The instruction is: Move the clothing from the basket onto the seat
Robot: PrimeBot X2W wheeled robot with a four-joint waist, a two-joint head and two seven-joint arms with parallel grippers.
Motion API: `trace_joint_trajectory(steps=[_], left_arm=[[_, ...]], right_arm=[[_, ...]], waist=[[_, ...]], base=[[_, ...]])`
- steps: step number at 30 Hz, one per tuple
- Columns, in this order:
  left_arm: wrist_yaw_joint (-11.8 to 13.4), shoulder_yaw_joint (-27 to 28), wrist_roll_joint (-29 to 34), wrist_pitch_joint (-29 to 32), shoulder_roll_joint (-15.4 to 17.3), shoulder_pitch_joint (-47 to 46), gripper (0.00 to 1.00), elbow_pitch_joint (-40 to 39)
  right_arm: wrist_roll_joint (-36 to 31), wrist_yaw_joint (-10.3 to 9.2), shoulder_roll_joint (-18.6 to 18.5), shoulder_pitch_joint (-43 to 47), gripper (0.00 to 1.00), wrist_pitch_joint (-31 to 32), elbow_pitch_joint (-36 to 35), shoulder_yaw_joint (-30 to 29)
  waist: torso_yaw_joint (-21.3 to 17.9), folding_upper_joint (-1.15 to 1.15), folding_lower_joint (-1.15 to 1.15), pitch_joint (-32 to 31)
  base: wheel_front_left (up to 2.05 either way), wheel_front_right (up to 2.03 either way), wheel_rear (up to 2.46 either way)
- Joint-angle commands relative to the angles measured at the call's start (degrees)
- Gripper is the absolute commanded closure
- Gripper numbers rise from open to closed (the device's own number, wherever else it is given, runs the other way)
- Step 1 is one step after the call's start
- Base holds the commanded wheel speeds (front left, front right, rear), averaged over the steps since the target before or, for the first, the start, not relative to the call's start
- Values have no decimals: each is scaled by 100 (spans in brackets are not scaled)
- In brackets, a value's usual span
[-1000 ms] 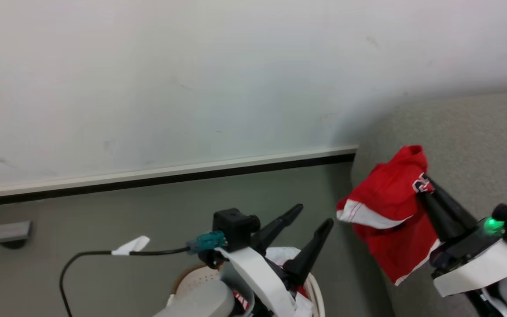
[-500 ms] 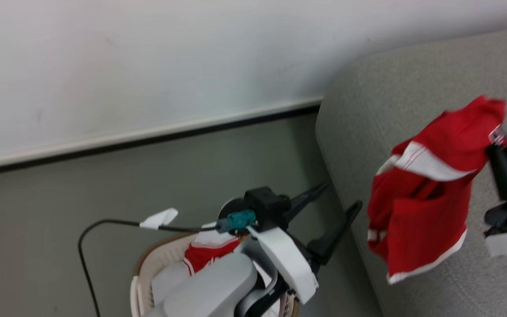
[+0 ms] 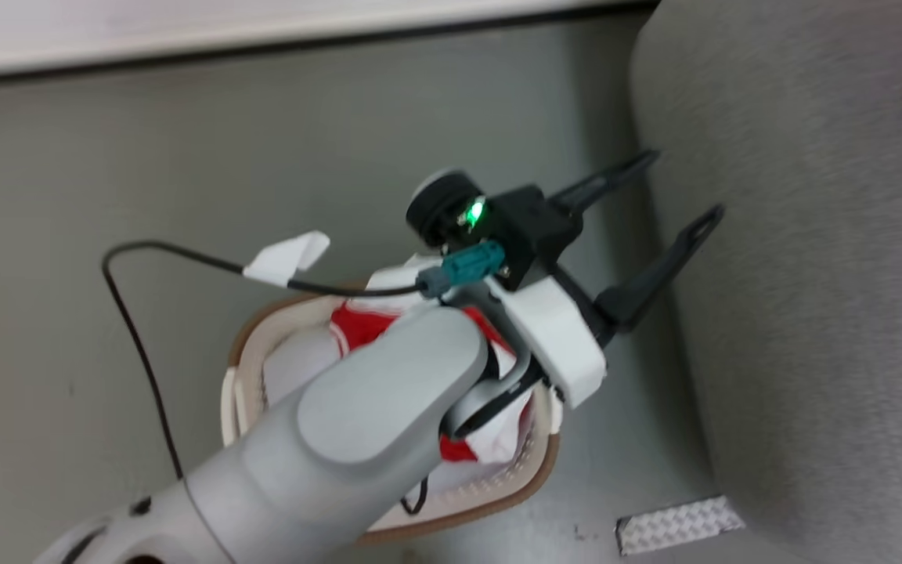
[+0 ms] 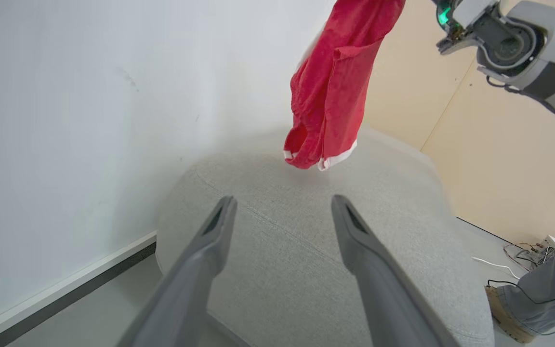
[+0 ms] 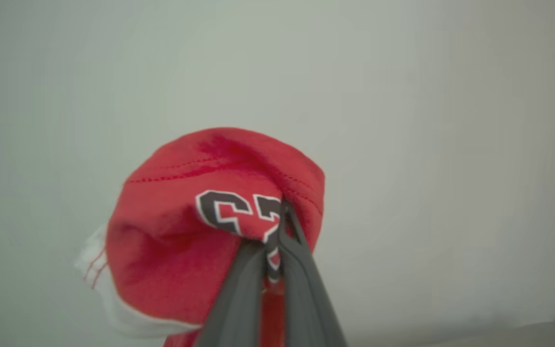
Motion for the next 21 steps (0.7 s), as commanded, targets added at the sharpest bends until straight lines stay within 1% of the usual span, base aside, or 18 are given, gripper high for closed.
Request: trace_joint_trajectory(steps=[1,4,6,9,14,19,20,21], left_arm=[[-7,20,110,-25,-2,-118,0,-7],[1,14,131,-35,-60,-286,0,-23],[12,-6,155,-56,-96,-330,0,-13],[42,-32,141,-103,-139,-280,0,31],[77,-73,124,-146,-107,-132,0,161],[89,-58,43,-193,-22,45,0,262],[86,-53,23,-208,-1,89,0,284],[88,-42,-3,-224,10,129,0,295]], right_arm=[[-109,-14,-86,-263,100,56,203,-111],[-340,-14,-270,-864,100,148,872,-383],[-537,-14,-301,-1131,100,115,1364,-544],[-737,-14,-162,-1273,100,-26,2030,-647],[-832,-14,115,-965,100,-262,2900,-642],[-902,-14,299,-623,100,-405,3594,-730],[-909,-14,345,-558,88,-436,3670,-738],[-941,-14,343,-497,58,-445,3702,-744]], waist=[[369,0,-2,513],[534,0,-2,736],[636,0,-2,853],[746,0,-2,953],[804,0,-2,1027],[783,0,-2,918],[776,0,-2,862],[768,0,-2,812]], base=[[0,0,0],[0,0,0],[0,0,0],[0,0,0],[0,0,0],[0,0,0],[0,0,0],[0,0,0]])
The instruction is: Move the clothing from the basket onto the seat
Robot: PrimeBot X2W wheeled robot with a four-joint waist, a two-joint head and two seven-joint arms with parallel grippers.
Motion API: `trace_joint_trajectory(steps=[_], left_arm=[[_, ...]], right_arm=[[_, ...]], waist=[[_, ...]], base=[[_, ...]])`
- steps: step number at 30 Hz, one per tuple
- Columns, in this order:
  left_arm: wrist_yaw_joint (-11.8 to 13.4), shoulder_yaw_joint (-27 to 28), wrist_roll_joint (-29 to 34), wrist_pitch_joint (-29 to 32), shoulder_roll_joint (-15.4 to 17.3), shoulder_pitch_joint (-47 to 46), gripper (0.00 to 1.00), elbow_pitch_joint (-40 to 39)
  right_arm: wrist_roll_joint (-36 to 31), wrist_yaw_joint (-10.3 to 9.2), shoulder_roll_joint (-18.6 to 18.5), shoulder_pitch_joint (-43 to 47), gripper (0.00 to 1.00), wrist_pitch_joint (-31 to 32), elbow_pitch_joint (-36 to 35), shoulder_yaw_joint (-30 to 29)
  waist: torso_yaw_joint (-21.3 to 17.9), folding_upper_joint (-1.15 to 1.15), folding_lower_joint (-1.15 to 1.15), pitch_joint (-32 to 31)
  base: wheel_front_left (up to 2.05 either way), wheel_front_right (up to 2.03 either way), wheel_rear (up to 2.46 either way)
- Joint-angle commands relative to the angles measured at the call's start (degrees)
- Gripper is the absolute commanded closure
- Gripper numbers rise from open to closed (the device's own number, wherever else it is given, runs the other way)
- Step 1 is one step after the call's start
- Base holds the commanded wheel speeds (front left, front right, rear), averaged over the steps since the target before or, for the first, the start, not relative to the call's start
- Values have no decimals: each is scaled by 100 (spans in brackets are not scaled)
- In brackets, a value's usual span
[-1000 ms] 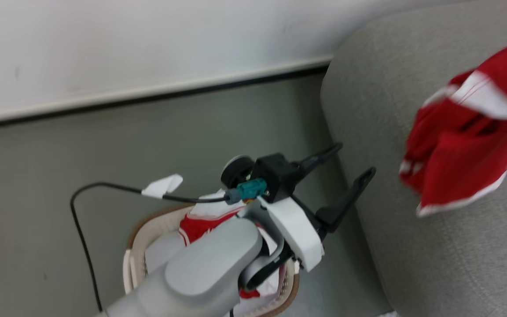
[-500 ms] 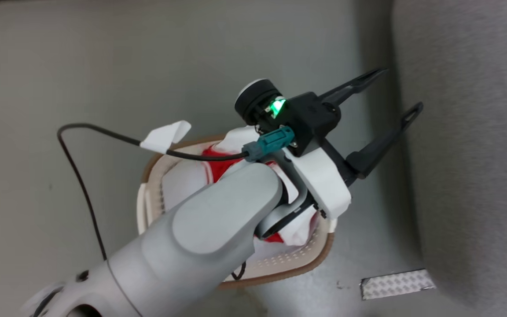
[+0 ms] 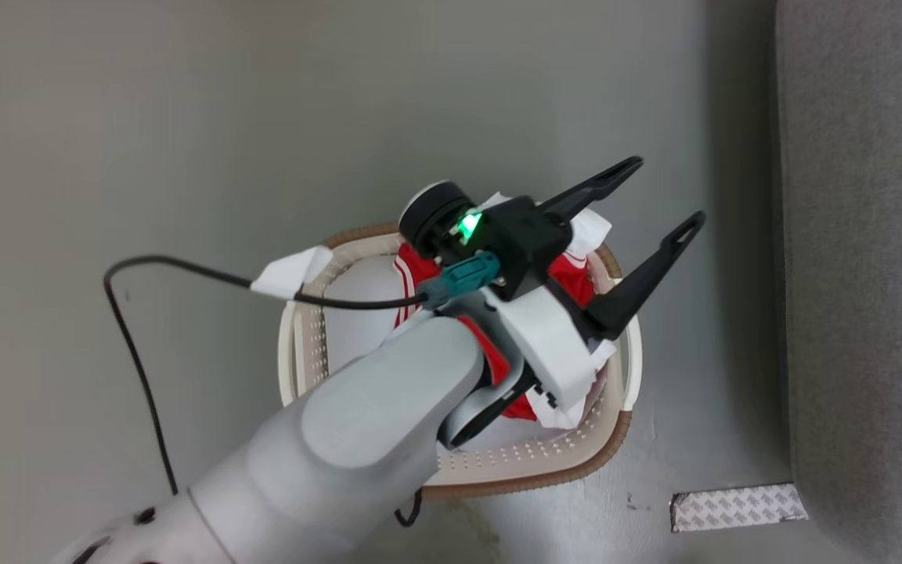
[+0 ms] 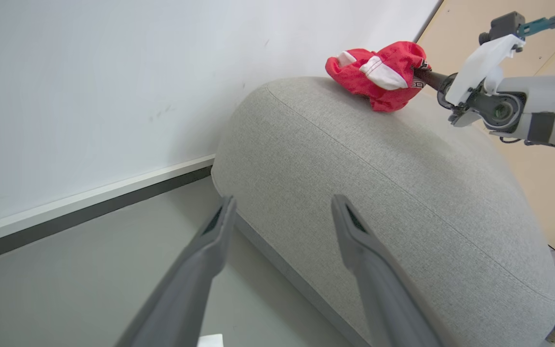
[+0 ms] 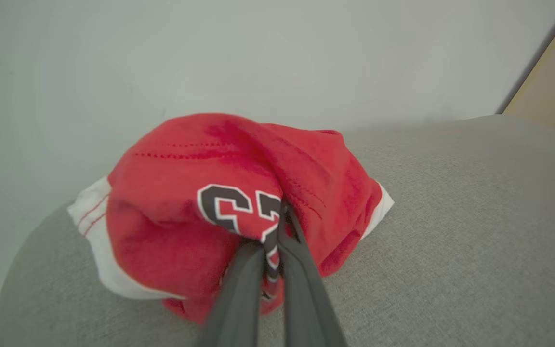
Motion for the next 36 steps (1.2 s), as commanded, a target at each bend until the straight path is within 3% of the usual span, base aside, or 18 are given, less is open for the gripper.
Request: trace_joint_trajectory(steps=[1,2,3,9,18,25,36], left_arm=[[3,18,-86,-65,51,75,0,8],[11,31,-97,-61,59,106,0,22],[20,49,-115,-78,63,142,0,34],[49,206,-181,-146,180,486,0,106],[223,767,-250,-183,444,1619,0,4],[383,1625,1,-181,568,2846,0,-300],[271,3332,839,-182,368,4655,0,-742]], right_arm=[[-52,-14,1,68,58,-25,6,0],[-123,-14,-13,147,16,-39,-9,66],[-98,-14,41,223,0,-51,-49,106],[-154,-14,199,1042,0,-60,-826,337],[-761,-14,878,2998,0,-63,-2572,-138],[-1263,-14,1550,4262,0,-55,-3784,-123],[-1607,-14,2169,5760,0,-54,-4958,420]], waist=[[-15,0,-1,-67],[-17,0,-1,-125],[-18,0,-1,-190],[-58,0,-1,-714],[-3,0,-1,-1919],[181,0,-1,-2722],[586,0,-1,-3734]], base=[[0,0,0],[0,0,0],[0,0,0],[0,0,0],[0,0,0],[0,0,0],[0,0,0]])
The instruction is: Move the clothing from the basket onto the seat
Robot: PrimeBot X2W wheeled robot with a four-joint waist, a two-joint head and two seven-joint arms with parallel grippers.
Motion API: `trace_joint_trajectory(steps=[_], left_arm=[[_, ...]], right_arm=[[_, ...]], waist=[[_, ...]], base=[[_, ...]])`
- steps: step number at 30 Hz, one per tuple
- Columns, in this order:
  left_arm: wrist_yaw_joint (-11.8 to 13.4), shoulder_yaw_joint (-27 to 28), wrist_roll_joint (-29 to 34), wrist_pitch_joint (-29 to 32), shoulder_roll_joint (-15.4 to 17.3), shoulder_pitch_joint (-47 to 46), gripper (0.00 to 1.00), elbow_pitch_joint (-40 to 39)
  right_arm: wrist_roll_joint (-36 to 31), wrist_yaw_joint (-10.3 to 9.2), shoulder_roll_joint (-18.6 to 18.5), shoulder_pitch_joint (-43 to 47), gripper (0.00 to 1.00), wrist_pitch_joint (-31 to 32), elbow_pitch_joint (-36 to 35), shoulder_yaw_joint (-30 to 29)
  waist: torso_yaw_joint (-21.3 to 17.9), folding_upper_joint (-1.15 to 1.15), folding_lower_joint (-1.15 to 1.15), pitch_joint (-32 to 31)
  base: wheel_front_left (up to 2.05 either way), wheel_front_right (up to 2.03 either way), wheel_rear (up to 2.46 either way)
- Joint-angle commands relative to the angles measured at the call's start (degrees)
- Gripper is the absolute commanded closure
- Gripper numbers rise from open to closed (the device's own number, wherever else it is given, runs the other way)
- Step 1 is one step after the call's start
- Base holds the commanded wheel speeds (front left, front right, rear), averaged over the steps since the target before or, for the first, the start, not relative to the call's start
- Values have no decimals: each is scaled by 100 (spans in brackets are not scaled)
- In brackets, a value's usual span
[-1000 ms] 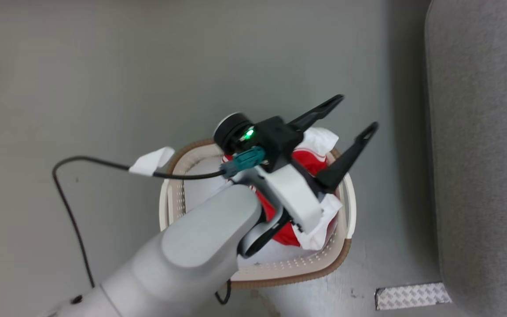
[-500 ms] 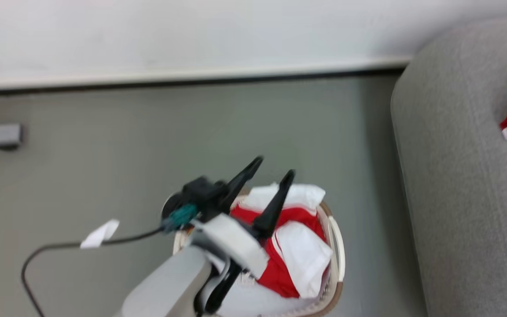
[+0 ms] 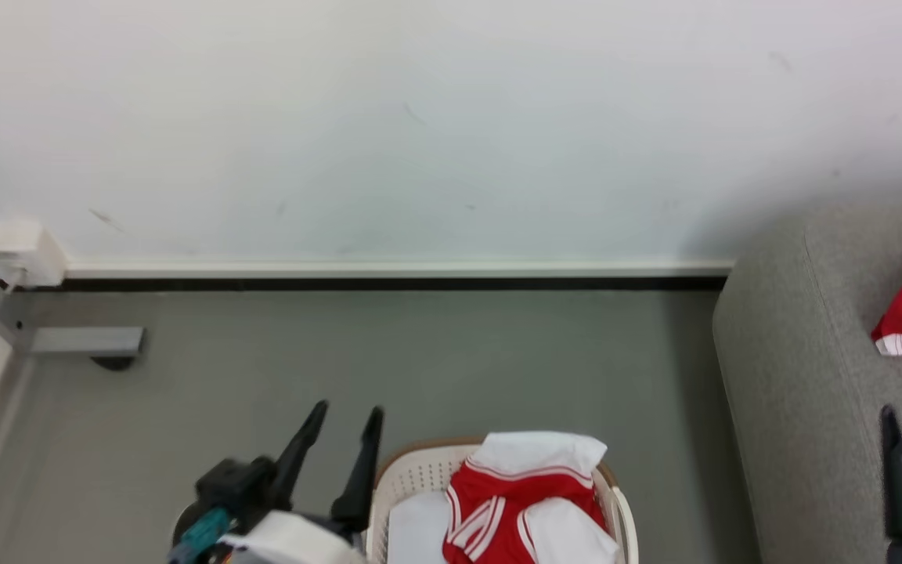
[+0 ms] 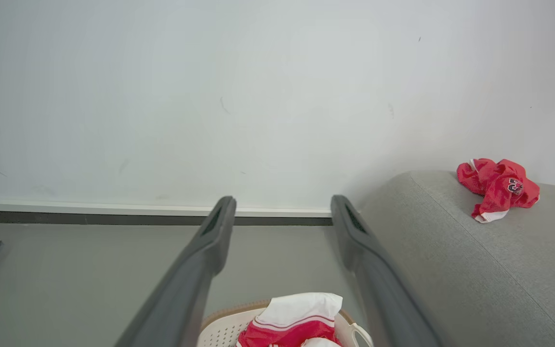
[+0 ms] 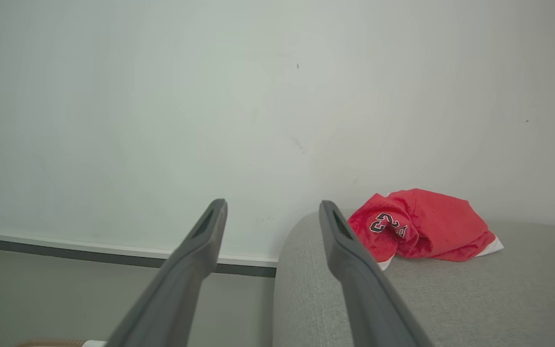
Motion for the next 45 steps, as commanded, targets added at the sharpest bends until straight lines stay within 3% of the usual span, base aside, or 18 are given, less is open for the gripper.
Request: trace_joint_trajectory(steps=[1,13,22,34,45], left_arm=[[-41,277,235,-3,-13,312,0,-54],[-535,1847,1125,-3,-407,1558,0,-268],[-780,2358,1411,-3,-604,1723,0,-173],[-888,2374,1523,-3,-670,1588,0,-177],[-905,1217,1352,-3,-669,550,0,454]], right_arm=[[-76,-14,114,250,0,2,-59,63],[-381,-14,800,918,0,1,198,436],[-415,-14,956,857,0,1,346,531],[-378,-14,975,737,0,1,250,484],[-251,-14,809,291,0,1,-146,220]], waist=[[205,0,2,-359],[358,0,2,-828],[372,0,2,-880],[227,0,2,-765],[-223,0,2,-46]], base=[[0,0,0],[0,0,0],[0,0,0],[0,0,0],[0,0,0]])
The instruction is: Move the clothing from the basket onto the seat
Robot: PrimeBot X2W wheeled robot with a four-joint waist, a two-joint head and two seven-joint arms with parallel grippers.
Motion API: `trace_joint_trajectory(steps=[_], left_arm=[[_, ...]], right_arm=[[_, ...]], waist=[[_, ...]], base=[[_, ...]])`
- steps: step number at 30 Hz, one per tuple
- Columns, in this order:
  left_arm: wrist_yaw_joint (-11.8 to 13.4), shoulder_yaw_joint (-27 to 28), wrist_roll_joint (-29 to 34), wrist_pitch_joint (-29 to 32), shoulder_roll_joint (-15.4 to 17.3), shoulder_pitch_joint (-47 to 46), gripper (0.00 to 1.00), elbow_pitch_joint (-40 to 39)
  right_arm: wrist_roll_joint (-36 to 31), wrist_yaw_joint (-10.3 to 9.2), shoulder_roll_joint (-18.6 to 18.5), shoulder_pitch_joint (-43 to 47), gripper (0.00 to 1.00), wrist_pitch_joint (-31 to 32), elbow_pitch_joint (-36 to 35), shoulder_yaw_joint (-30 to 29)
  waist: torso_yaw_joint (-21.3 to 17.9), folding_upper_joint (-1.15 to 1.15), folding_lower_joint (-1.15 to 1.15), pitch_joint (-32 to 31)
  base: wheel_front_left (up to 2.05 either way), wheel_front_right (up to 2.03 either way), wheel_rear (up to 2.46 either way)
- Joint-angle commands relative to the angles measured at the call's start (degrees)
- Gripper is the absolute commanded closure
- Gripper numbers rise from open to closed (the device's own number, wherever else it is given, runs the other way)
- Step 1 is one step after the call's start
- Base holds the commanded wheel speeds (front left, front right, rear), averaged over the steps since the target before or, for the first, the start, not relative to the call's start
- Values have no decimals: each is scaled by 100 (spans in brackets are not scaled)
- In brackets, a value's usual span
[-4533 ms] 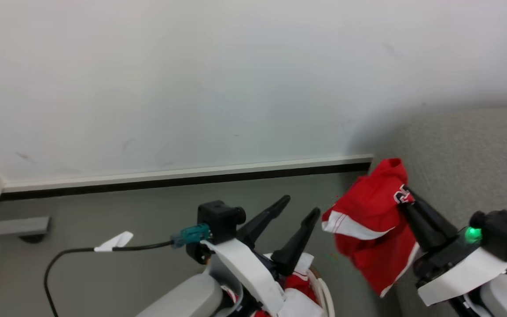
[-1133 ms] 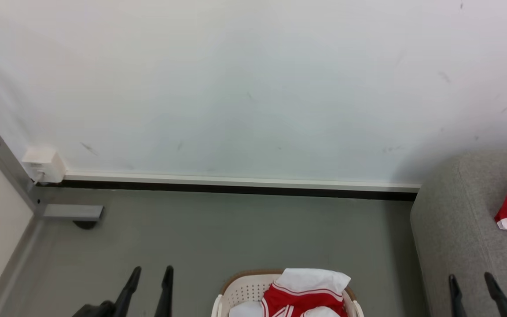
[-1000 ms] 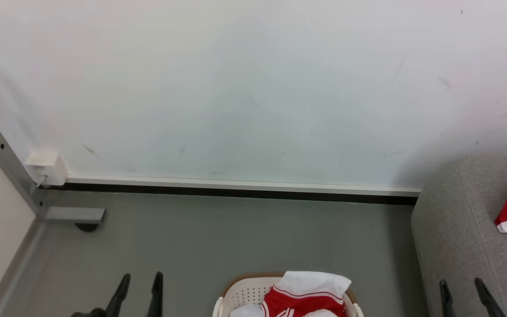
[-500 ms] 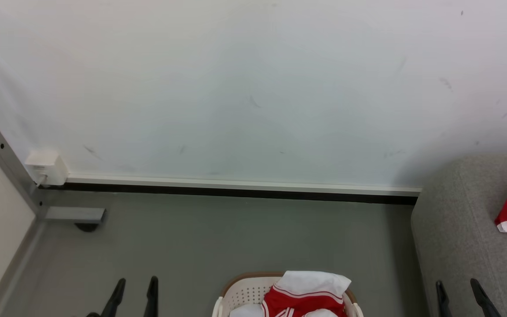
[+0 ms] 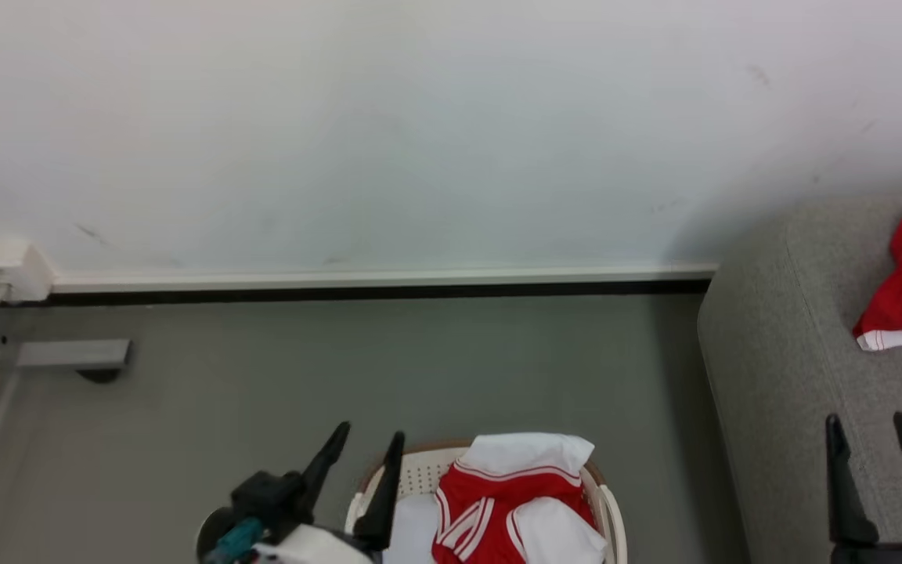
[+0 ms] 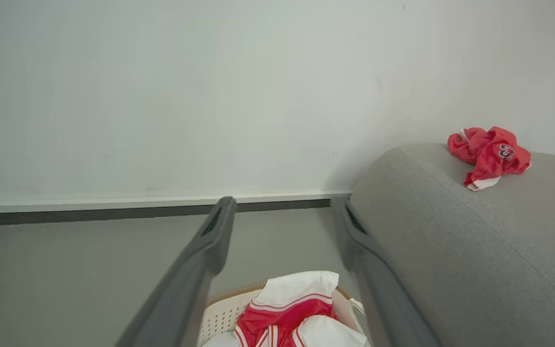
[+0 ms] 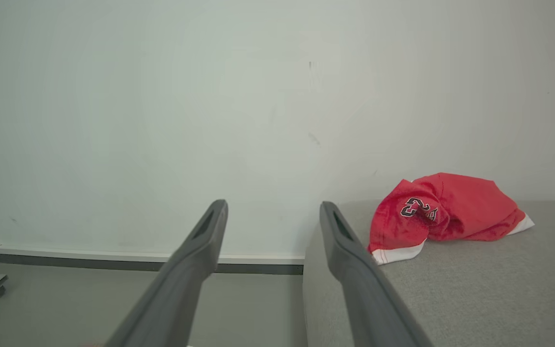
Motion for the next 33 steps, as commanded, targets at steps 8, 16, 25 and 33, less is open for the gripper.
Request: trace_joint_trajectory(steps=[8,16,25,33], left_arm=[[77,-1221,-193,117,24,-1710,0,1432],[401,-2252,-555,803,28,-3097,0,2664],[894,-3187,-1338,1551,28,-3975,0,3316],[1224,-3797,-1907,1776,28,-4534,0,3626]], right_arm=[[151,-14,-203,-737,0,2,-442,-333],[198,-14,-194,-1376,0,2,-775,-438],[230,-14,-93,-1908,0,2,-1139,-368],[262,-14,-49,-2216,0,2,-1497,-382]], waist=[[-547,0,-1,1490],[-763,0,-1,2620],[-825,0,-1,3676],[-915,0,-1,4469]], base=[[0,0,0],[0,0,0],[0,0,0],[0,0,0]])
